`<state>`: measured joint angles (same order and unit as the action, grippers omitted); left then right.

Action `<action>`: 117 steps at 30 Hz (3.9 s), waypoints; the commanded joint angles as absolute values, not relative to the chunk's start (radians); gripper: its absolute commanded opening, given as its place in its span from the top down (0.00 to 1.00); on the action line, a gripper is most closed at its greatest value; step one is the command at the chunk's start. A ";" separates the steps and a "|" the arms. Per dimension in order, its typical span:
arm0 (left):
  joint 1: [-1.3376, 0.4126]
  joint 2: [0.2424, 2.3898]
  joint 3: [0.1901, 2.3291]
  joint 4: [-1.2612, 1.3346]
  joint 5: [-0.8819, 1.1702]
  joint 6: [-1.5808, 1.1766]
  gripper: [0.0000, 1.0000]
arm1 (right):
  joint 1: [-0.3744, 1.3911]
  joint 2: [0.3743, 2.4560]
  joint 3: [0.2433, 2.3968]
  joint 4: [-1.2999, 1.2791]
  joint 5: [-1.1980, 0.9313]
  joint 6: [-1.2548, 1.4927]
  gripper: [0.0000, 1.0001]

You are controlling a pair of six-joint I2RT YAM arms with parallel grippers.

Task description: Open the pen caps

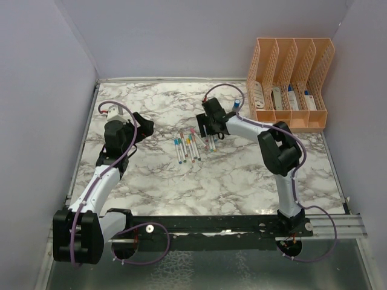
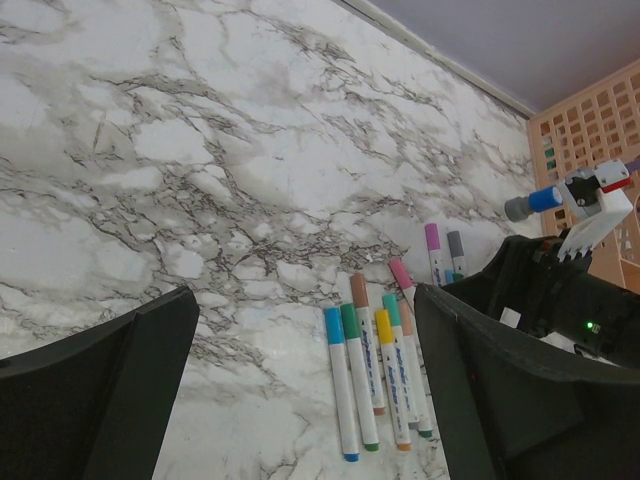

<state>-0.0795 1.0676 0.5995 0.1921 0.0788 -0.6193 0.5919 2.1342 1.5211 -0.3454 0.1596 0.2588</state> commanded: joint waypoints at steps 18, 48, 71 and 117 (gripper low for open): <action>-0.074 1.060 0.571 0.222 0.075 -0.640 0.09 | 0.641 2.046 1.193 -0.347 0.182 0.177 0.45; -0.083 1.077 0.582 0.231 0.087 -0.643 0.09 | 0.548 1.735 1.189 -0.410 0.139 0.202 0.39; -0.104 1.101 0.604 0.235 0.094 -0.641 0.10 | 0.527 1.902 1.246 -0.353 0.105 0.197 0.46; -0.118 1.114 0.610 0.241 0.091 -0.643 0.10 | 0.538 1.818 1.134 -0.403 -0.006 0.181 0.66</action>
